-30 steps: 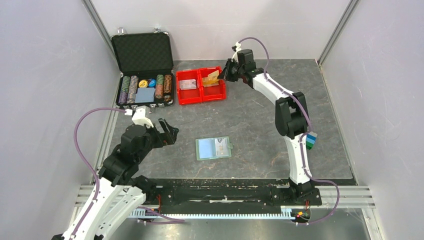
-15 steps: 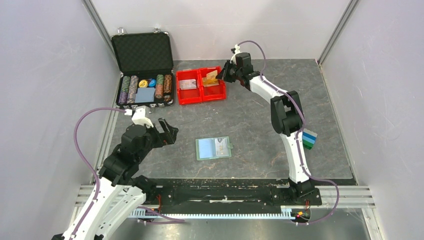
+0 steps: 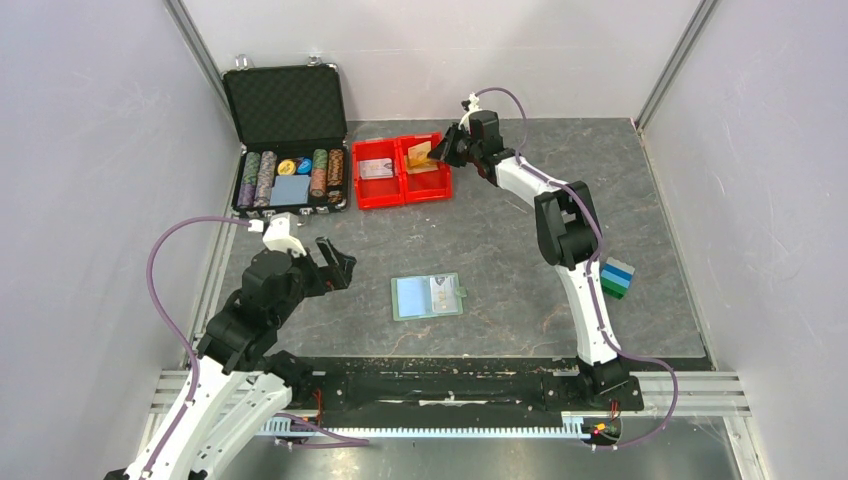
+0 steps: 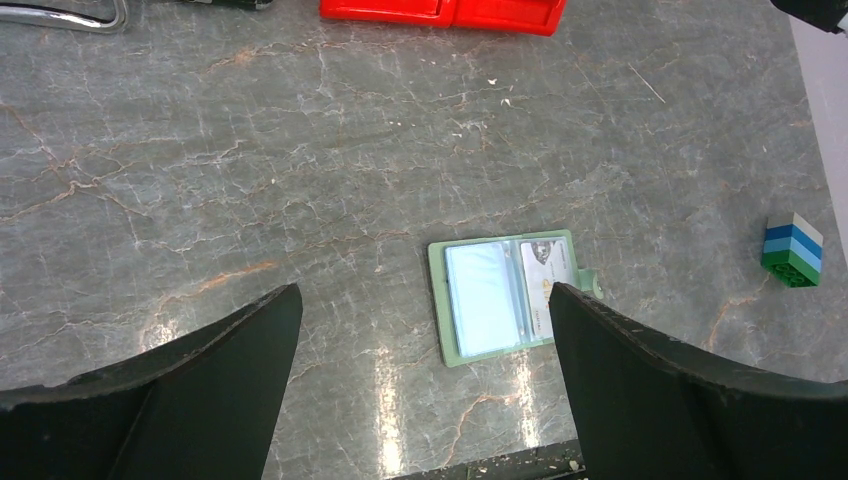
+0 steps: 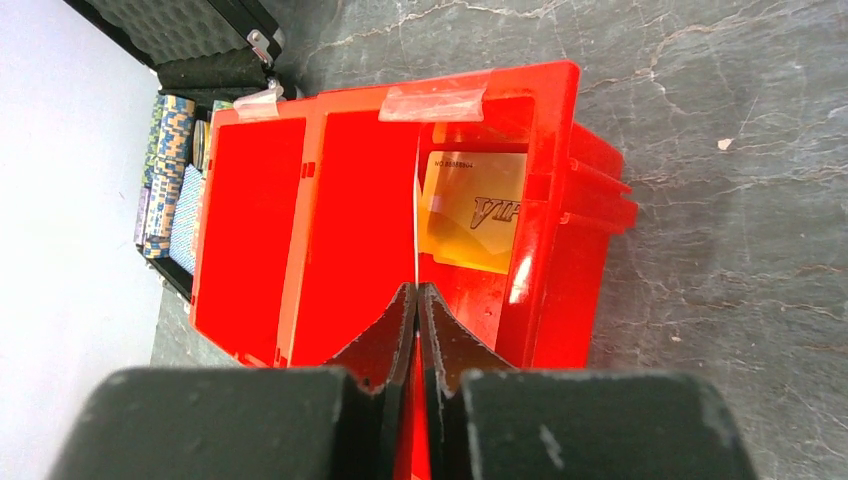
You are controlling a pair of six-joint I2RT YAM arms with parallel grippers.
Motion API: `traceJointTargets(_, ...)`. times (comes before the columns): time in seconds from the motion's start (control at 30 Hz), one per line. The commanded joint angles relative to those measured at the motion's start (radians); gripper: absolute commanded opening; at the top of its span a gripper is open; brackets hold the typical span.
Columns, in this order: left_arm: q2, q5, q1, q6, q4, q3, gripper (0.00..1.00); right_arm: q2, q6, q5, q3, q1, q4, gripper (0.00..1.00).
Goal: Take the credit cards out of the card holder
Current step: Place the credit card in the storage box, then remove the credit card from the card holder.
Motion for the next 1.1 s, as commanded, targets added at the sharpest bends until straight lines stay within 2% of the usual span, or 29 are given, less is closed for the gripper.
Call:
traceJointTargets(0.0,-0.003,-0.028,0.002,0.045,0.002,0.0,1.0,0.016,0.004,0.027,0.053,0.002,0.048,0.04)
traceJointTargets(0.17,-0.001,-0.03,0.003,0.045,0.002,0.0,1.0,0.029,0.015,0.043,0.074,0.002,0.053,0.15)
traceJointTargets(0.33,-0.003,-0.033,0.003,0.045,0.002,-0.001,1.0,0.034,0.018,0.064,0.101,0.002,0.056,0.17)
traceJointTargets(0.73,-0.017,-0.028,0.002,0.048,0.002,-0.003,1.0,0.008,-0.016,0.111,0.141,0.0,0.049,0.39)
traceJointTargets(0.9,-0.012,-0.017,0.003,0.048,0.002,-0.004,1.0,-0.055,-0.062,0.096,0.126,0.0,0.017,0.42)
traceJointTargets(1.07,-0.004,0.005,0.003,0.043,0.003,-0.003,1.0,-0.198,-0.119,0.084,0.011,0.0,-0.012,0.46)
